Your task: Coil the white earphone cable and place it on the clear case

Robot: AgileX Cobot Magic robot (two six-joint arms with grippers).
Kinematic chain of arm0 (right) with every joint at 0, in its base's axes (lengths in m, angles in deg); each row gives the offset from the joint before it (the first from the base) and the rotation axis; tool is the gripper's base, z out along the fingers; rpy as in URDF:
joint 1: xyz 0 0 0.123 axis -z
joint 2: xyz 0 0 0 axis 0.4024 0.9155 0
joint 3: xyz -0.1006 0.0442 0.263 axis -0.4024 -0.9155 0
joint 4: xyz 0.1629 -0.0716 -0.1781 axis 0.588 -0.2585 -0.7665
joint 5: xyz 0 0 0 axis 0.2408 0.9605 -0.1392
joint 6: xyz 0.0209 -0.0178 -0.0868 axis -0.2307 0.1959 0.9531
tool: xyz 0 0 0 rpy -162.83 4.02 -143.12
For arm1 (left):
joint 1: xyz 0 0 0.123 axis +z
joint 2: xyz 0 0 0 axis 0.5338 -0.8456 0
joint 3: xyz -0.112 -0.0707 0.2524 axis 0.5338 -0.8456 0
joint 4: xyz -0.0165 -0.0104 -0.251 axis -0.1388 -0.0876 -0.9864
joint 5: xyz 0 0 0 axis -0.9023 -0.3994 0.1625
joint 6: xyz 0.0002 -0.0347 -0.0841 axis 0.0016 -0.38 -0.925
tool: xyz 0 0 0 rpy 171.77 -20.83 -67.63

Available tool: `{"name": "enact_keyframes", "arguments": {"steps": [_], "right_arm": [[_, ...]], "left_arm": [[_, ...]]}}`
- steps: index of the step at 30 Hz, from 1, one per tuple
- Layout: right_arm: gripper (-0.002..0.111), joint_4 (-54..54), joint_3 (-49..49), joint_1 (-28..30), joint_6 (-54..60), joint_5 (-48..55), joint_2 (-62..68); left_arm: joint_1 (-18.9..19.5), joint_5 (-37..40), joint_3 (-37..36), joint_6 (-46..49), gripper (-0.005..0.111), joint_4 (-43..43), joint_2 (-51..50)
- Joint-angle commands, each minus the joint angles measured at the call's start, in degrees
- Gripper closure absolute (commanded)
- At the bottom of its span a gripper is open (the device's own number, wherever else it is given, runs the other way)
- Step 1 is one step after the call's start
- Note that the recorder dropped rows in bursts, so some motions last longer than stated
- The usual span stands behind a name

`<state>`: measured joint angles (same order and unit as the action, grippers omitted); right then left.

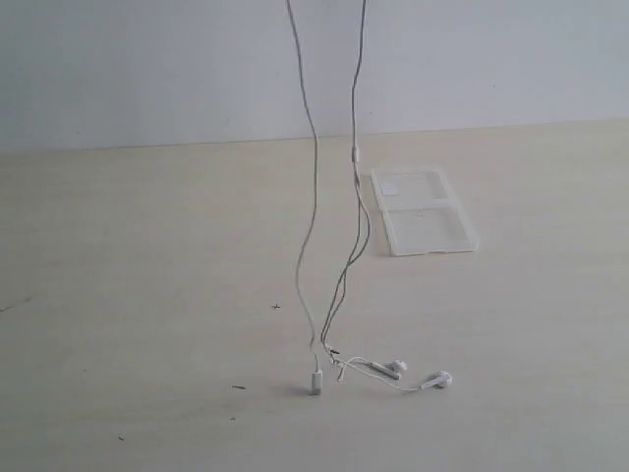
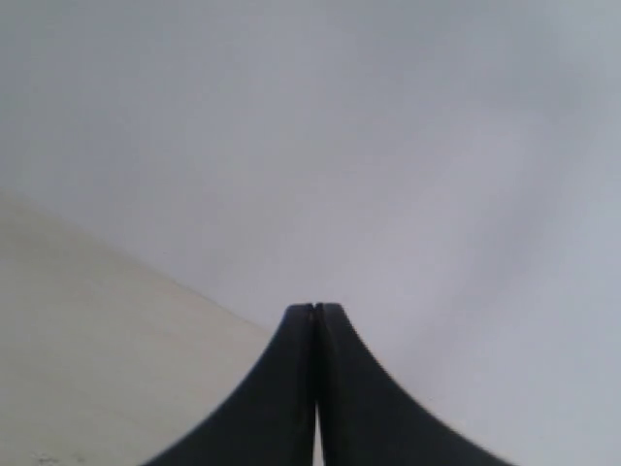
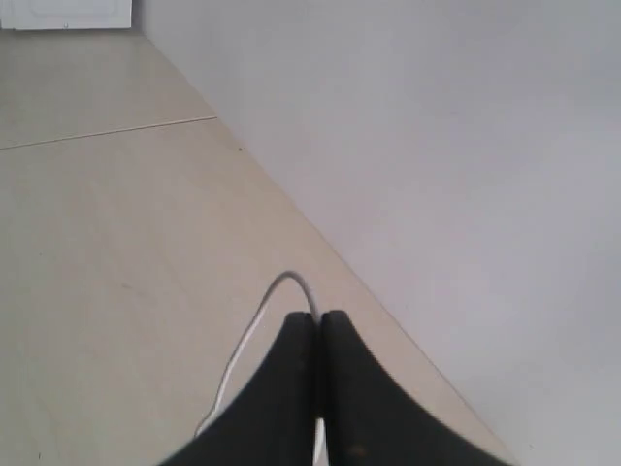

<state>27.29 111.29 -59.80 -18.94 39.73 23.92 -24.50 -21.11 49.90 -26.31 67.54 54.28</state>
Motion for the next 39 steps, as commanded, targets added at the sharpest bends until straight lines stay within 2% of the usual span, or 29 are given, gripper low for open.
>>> {"name": "enact_keyframes", "arguments": {"steps": [1,6,10,17,22,25,30,35,37,39], "right_arm": [[0.108,-0.4,4.2,0.1,-1.8,4.1,2.6],[0.108,-0.2,9.3,0.1,-3.2,5.6,5.0],[0.108,-0.1,13.8,0.1,-4.9,6.7,6.3],[0.108,0.2,19.1,0.1,-5.5,6.7,7.3],[0.108,1.4,20.2,0.1,-6.3,6.7,7.3],[0.108,2.2,20.2,0.1,-6.3,6.7,7.3],[0.108,5.6,20.2,0.1,-6.6,6.7,7.3],[0.108,5.6,20.2,0.1,-7.8,6.7,7.3],[0.108,4.7,20.6,0.1,-8.7,6.7,7.3],[0.108,3.5,21.4,0.1,-10.5,5.8,7.3]], "left_arm": [[0.2,1.7,0.0,-2.9,0.107,-0.6,0.2],[0.2,8.6,0.6,-2.8,0.107,-0.6,0.2],[-1.4,10.1,3.2,1.6,0.107,-2.7,0.2],[-11.1,14.8,6.2,28.0,0.107,-17.5,0.2],[-15.6,16.8,6.2,40.7,0.107,-28.9,0.2],[-15.9,18.1,6.2,51.0,0.107,-38.5,0.2],[-15.9,23.2,6.2,76.8,0.107,-59.8,-3.8],[-15.9,28.1,6.2,102.2,0.107,-82.5,-12.0],[-15.9,33.0,6.2,110.5,0.107,-85.8,-15.8],[-15.9,35.6,7.3,113.3,0.107,-85.8,-20.0]]}}
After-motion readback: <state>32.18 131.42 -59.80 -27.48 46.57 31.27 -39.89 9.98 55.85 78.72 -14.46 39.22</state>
